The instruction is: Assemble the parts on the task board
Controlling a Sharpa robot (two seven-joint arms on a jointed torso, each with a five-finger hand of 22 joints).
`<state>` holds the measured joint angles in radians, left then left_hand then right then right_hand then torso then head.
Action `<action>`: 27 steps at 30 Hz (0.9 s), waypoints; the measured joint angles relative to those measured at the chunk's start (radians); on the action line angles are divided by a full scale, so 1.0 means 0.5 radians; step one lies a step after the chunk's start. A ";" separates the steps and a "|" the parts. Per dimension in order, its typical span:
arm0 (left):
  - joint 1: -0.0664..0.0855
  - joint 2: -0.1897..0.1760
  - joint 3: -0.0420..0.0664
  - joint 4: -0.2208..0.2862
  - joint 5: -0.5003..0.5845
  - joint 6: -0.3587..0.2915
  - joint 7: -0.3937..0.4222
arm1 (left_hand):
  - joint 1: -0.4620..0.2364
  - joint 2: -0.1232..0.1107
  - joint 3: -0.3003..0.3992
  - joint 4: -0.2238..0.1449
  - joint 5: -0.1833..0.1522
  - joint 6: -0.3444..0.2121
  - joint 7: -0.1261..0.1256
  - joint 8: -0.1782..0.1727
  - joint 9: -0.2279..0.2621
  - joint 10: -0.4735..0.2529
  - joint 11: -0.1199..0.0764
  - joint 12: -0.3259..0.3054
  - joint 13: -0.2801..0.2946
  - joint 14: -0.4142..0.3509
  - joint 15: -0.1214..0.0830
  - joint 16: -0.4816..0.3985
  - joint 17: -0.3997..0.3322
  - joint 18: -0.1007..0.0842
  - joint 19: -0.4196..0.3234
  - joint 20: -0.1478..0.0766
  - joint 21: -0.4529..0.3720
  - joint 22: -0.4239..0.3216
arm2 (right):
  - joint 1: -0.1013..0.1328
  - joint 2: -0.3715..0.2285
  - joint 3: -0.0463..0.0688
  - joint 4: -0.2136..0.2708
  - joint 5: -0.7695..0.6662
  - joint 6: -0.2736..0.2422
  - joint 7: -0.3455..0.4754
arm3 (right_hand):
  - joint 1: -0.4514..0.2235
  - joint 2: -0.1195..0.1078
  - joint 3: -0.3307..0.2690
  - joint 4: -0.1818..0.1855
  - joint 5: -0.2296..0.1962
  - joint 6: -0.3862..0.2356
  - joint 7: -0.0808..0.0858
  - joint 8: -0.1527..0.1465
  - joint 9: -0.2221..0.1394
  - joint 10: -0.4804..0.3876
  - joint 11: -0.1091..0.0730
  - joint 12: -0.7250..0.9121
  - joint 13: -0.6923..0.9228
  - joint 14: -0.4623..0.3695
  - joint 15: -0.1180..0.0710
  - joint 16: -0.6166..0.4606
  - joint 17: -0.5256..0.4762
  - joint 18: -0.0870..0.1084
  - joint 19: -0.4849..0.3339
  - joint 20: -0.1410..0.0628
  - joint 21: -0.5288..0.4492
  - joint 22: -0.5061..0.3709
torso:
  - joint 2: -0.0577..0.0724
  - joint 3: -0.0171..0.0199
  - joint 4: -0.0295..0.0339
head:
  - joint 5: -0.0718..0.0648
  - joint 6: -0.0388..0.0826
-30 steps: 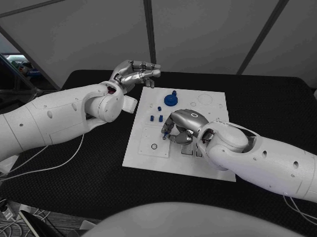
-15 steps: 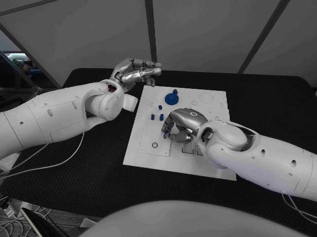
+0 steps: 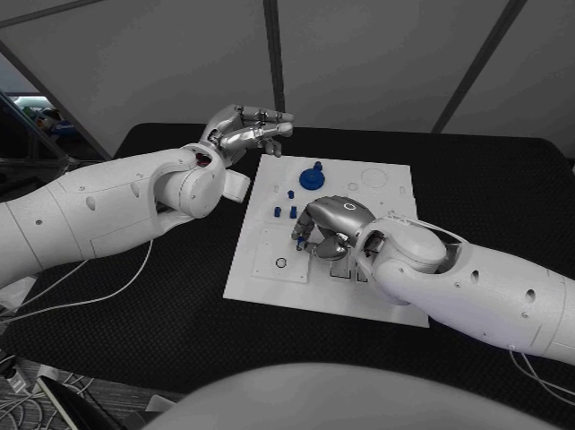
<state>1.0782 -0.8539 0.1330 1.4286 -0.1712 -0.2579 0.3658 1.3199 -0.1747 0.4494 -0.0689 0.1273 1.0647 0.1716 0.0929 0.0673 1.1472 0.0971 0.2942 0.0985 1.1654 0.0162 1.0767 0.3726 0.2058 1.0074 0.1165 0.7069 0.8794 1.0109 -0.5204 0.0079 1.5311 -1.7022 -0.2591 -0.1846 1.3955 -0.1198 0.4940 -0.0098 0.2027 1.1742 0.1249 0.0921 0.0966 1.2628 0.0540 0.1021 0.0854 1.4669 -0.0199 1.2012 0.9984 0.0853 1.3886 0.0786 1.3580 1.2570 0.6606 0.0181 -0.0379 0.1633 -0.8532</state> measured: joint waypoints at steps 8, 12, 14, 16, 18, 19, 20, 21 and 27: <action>0.001 -0.004 0.000 0.003 0.000 0.001 -0.002 | -0.008 0.008 0.000 0.000 0.000 0.000 0.000 0.000 0.000 0.000 0.000 0.000 0.000 0.000 0.000 0.000 0.000 -0.132 0.000 0.000 0.000 -0.002 | 0.005 0.002 -0.025 0.017 -0.014 0.015 0.005 | 0.000 0.000 -0.006 -0.005 0.000 0.005 0.005 0.001 0.006 0.000 0.000 0.000 0.004 0.000 0.000 0.000 0.000 0.000 0.000 0.000 0.000 0.000 | 0.000 0.0000 0.000 | 0.004 -0.007; 0.001 -0.005 0.000 0.004 0.000 0.001 -0.003 | -0.008 0.008 0.000 0.000 0.000 0.000 0.000 0.000 0.000 0.000 0.000 0.000 0.000 0.000 0.000 0.000 0.000 -0.065 0.000 0.000 0.000 -0.002 | -0.001 0.000 -0.034 0.014 -0.023 0.033 0.003 | 0.000 0.000 -0.006 -0.005 0.000 0.006 0.006 0.001 0.007 -0.004 0.004 -0.004 0.003 0.000 0.000 0.000 0.000 0.000 0.000 0.000 0.000 0.000 | 0.000 0.0004 -0.001 | 0.007 -0.009; 0.001 -0.005 0.000 0.004 0.000 0.001 -0.003 | -0.008 0.008 0.000 0.000 0.000 0.000 0.000 0.000 0.000 0.000 0.000 0.000 0.000 0.000 0.000 0.000 0.000 0.003 0.000 0.000 0.000 -0.002 | 0.001 0.000 -0.034 0.014 -0.028 0.035 0.001 | 0.000 0.000 -0.006 -0.005 0.000 0.006 0.006 0.001 0.007 -0.004 0.004 -0.005 0.002 0.000 0.000 0.000 0.000 0.000 0.000 0.000 0.000 0.003 | 0.000 0.0006 -0.001 | 0.007 -0.009; 0.001 -0.005 0.000 0.004 0.000 0.002 -0.004 | -0.008 0.008 0.000 0.000 0.000 0.000 0.000 0.000 0.000 0.000 0.000 0.000 0.000 0.000 0.000 0.000 0.000 0.002 0.000 0.000 0.000 -0.002 | 0.001 0.000 -0.034 0.015 -0.033 0.037 0.000 | 0.000 0.000 -0.006 -0.005 0.000 0.006 0.006 0.001 0.006 -0.004 0.004 -0.006 0.002 0.000 0.000 0.000 0.000 0.000 0.000 0.000 0.000 0.003 | 0.000 0.0006 -0.001 | 0.008 -0.009; 0.001 -0.005 0.000 0.004 0.001 0.002 -0.004 | -0.008 0.008 0.000 0.000 0.000 0.000 0.000 0.000 0.000 0.000 0.000 0.000 0.000 0.000 0.000 0.000 0.000 0.001 0.000 0.000 0.000 -0.002 | 0.001 0.000 -0.035 0.016 -0.037 0.038 0.000 | 0.000 0.000 -0.006 -0.005 0.000 0.006 0.006 0.001 0.006 -0.004 0.004 -0.007 0.002 0.000 0.000 0.000 0.000 0.000 0.000 0.000 0.000 0.003 | 0.001 0.0010 -0.002 | 0.008 -0.009; 0.001 -0.005 0.000 0.004 0.001 0.002 -0.004 | -0.008 0.008 0.000 0.000 0.000 0.000 0.000 0.000 0.000 0.000 0.000 0.000 0.000 0.000 0.000 0.000 0.000 0.001 0.000 0.000 0.000 -0.002 | 0.001 0.000 -0.035 0.016 -0.039 0.038 -0.001 | 0.000 0.000 -0.006 -0.005 0.000 0.006 0.006 0.001 0.006 -0.004 0.004 -0.007 0.002 0.000 0.000 0.000 -0.002 0.000 0.000 0.000 0.000 0.003 | 0.001 0.0010 -0.002 | 0.008 -0.009; 0.001 -0.005 0.000 0.004 0.001 0.002 -0.005 | -0.008 0.008 0.000 0.000 0.000 0.000 0.000 0.000 0.000 -0.001 -0.001 0.000 0.000 0.000 0.000 0.000 0.000 0.001 0.000 0.000 0.000 -0.002 | 0.001 0.000 -0.035 0.016 -0.041 0.038 -0.001 | 0.000 0.000 -0.006 -0.005 0.000 0.005 0.006 0.001 0.006 -0.004 0.003 -0.007 0.002 0.000 0.000 0.000 -0.004 0.000 0.000 0.000 0.000 0.003 | 0.001 0.0010 -0.002 | 0.008 -0.009; 0.001 -0.005 0.000 0.004 0.001 0.003 -0.005 | -0.008 0.008 0.000 0.000 0.000 0.000 0.000 0.000 0.000 -0.005 -0.005 0.004 0.000 0.000 0.000 0.000 0.000 0.001 0.000 0.000 0.000 -0.002 | 0.002 0.000 -0.035 0.016 -0.043 0.038 -0.002 | 0.000 0.000 -0.011 -0.011 0.000 0.005 0.006 0.001 0.006 -0.004 0.004 -0.007 0.002 0.000 0.000 0.000 -0.004 0.000 0.000 0.000 0.000 0.003 | 0.001 0.0010 -0.002 | 0.008 -0.009; 0.001 -0.006 0.000 0.004 0.001 0.003 -0.006 | -0.008 0.008 0.000 0.000 0.000 0.000 0.000 0.000 0.000 -0.011 -0.003 0.007 0.000 0.000 0.000 0.000 0.000 0.000 0.000 0.000 0.000 -0.002 | 0.001 0.004 -0.038 0.010 -0.059 0.042 -0.015 | -0.043 -0.011 -0.027 -0.006 0.001 -0.054 0.028 -0.026 -0.002 -0.059 0.033 -0.053 -0.005 0.000 0.000 0.000 -0.018 0.000 -0.012 0.012 0.000 -0.005 | 0.001 0.0010 -0.002 | 0.006 -0.008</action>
<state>1.0785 -0.8567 0.1331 1.4306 -0.1708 -0.2562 0.3626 1.3160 -0.1708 0.4494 -0.0689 0.1273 1.0647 0.1715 0.0929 0.0673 1.1414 0.0956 0.2979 0.0983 1.1654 0.0162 1.0767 0.3728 0.2059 1.0075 0.1165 0.7069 0.8787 1.0114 -0.5182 -0.0112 1.5361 -1.7315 -0.2382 -0.1921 1.3740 -0.1253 0.4806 -0.0128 0.2031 1.1470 0.1390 0.0790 0.0958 1.2334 0.0703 0.0755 0.0828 1.4668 -0.0199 1.2012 0.9893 0.0852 1.3827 0.0845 1.3580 1.2544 0.6609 0.0186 -0.0387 0.1661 -0.8570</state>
